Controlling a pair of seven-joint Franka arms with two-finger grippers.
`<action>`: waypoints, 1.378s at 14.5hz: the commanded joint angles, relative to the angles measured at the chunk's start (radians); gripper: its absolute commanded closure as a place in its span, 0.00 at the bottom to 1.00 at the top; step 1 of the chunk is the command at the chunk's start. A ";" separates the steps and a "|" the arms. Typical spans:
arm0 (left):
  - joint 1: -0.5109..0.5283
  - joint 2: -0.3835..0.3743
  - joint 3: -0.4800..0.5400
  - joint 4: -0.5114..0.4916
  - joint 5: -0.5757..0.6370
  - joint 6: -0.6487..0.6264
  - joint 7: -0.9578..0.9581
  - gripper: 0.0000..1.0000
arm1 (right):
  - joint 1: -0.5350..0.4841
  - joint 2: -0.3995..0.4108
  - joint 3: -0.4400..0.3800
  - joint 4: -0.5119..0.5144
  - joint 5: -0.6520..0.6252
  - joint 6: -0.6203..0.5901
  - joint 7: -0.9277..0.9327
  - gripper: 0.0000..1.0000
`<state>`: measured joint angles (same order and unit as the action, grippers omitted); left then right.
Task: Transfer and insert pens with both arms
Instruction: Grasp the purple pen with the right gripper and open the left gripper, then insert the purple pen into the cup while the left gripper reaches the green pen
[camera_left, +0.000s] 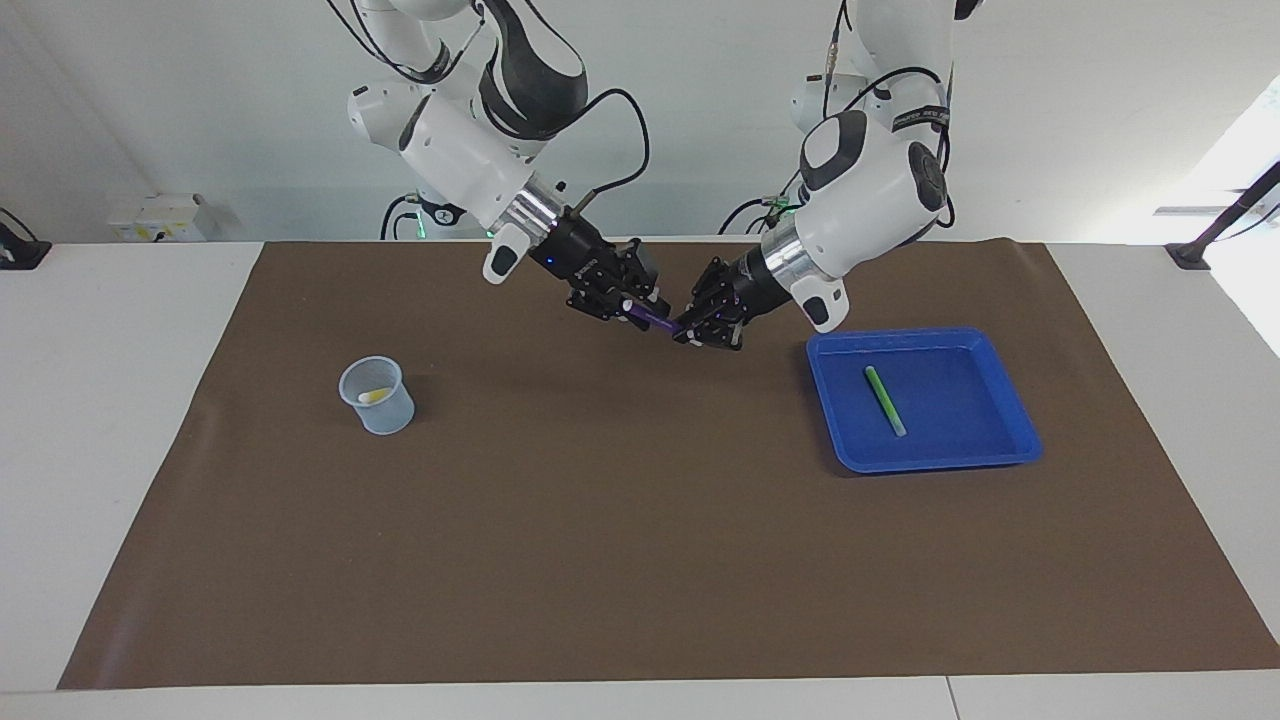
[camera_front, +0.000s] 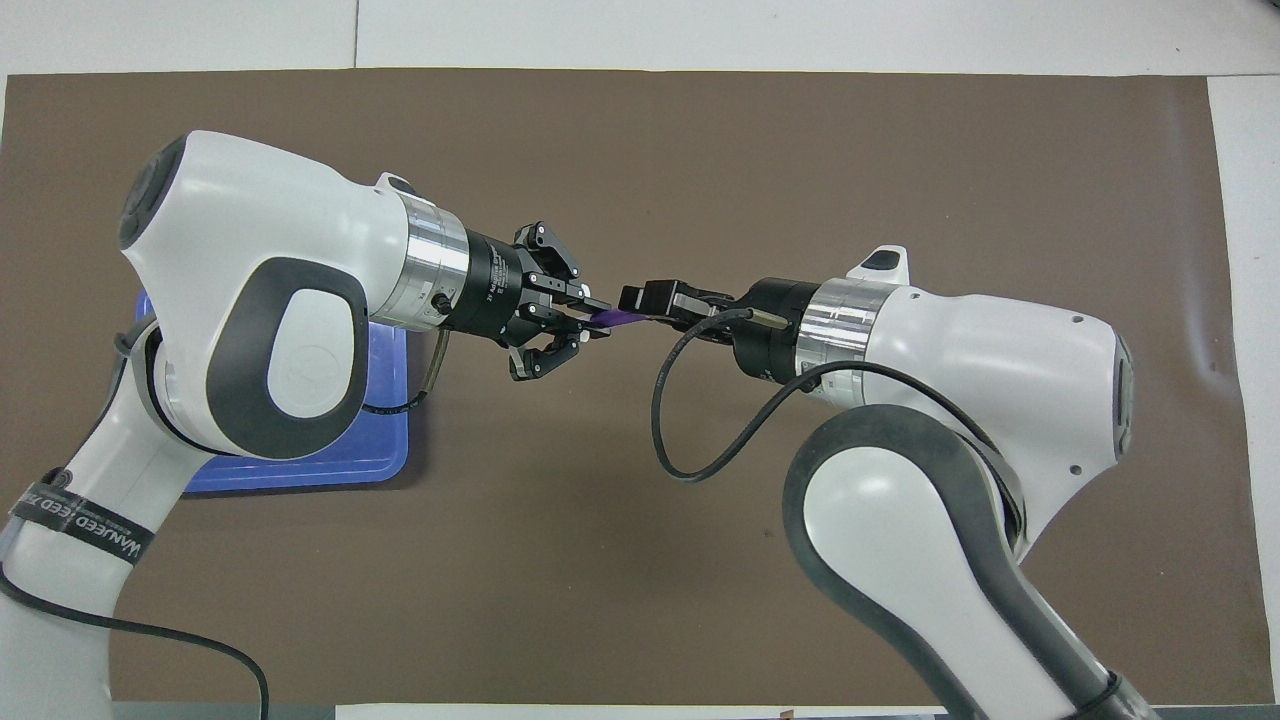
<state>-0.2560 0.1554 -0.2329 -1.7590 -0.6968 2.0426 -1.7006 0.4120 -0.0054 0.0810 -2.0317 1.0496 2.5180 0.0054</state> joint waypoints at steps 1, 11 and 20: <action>-0.011 -0.033 0.007 -0.050 -0.021 0.030 -0.011 1.00 | 0.002 -0.007 0.005 -0.005 0.015 0.008 -0.024 1.00; 0.012 -0.040 0.012 -0.051 -0.006 0.022 0.108 0.00 | -0.142 -0.062 -0.006 0.013 -0.436 -0.315 -0.025 1.00; 0.187 -0.152 0.020 -0.281 0.189 -0.022 0.727 0.00 | -0.445 -0.064 -0.007 0.091 -1.020 -0.599 -0.439 1.00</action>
<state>-0.1184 0.0869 -0.2165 -1.9239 -0.5403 2.0243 -1.1356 0.0077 -0.0766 0.0585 -1.9467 0.0994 1.9326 -0.3488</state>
